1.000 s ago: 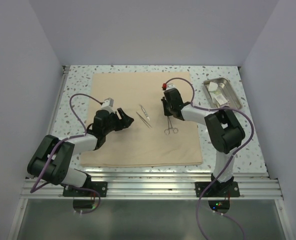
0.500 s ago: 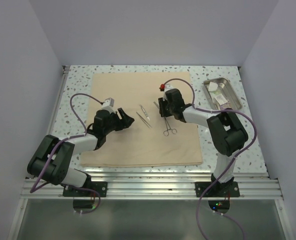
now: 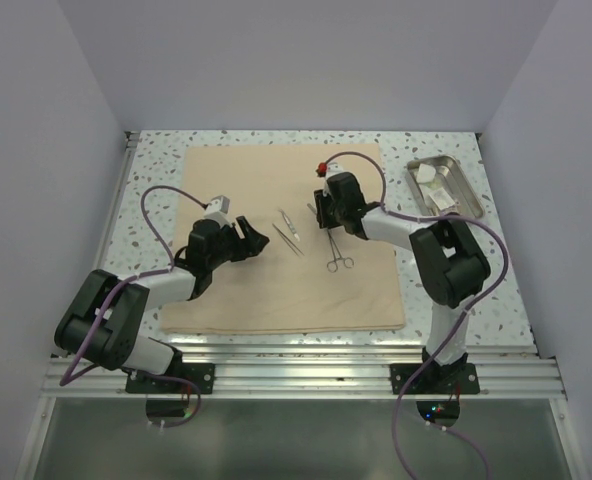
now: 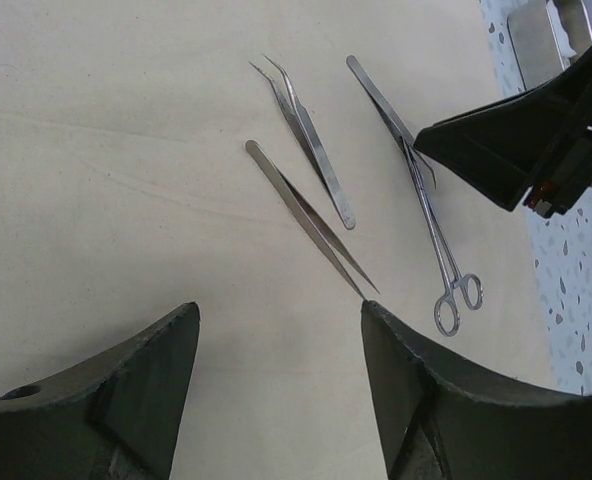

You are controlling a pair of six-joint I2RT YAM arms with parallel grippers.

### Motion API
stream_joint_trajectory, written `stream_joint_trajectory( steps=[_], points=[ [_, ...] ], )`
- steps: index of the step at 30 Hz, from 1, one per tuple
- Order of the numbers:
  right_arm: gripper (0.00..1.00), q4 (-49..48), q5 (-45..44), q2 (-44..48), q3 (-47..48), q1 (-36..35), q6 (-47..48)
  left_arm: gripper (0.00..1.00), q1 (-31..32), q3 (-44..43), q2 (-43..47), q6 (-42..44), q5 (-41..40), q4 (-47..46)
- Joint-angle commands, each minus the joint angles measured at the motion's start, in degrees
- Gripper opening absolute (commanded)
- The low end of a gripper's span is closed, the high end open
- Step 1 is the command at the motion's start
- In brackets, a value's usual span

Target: Prepare the surgical pack

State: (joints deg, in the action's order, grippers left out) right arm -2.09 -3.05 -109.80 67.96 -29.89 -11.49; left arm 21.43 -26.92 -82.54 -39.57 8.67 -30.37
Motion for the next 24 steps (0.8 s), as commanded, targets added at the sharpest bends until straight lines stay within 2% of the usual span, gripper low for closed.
stream_joint_trajectory(
  steps=[1, 10, 12, 13, 15, 20, 24],
  points=[
    [0.33, 1.38, -2.13, -1.73, 3.05, -0.26, -0.47, 0.7, 0.28, -2.09, -0.34, 1.52, 0.03, -1.36],
    [0.34, 1.91, -3.98, -3.93, 4.63, -0.26, -0.03, 0.7, 0.19, -2.18, -0.51, 1.78, 0.21, -1.45],
    [0.29, 1.91, -3.98, -4.19, 4.9, -0.26, 0.15, 0.7, 0.28, -2.35, -0.6, 1.78, 0.21, -1.27],
    [0.19, 1.91, -4.07, -4.02, 4.81, -0.26, 0.15, 0.7, 0.28, -2.35, -0.6, 1.69, 0.21, -1.27],
    [0.13, 1.3, -3.98, -3.41, 4.2, -0.26, 0.06, 0.7, 0.28, -2.35, -0.69, 1.87, 0.3, -1.27],
    [0.08, -4.58, -8.8, 2.11, -1.77, -0.26, -1.43, 0.7, 0.28, -2.53, -0.69, 1.87, 0.3, -1.1],
    [0.09, -14.67, -14.6, 8.78, -9.41, -0.17, -3.54, 0.7, 0.28, -2.53, -0.6, 1.87, 0.65, -1.09]
  ],
)
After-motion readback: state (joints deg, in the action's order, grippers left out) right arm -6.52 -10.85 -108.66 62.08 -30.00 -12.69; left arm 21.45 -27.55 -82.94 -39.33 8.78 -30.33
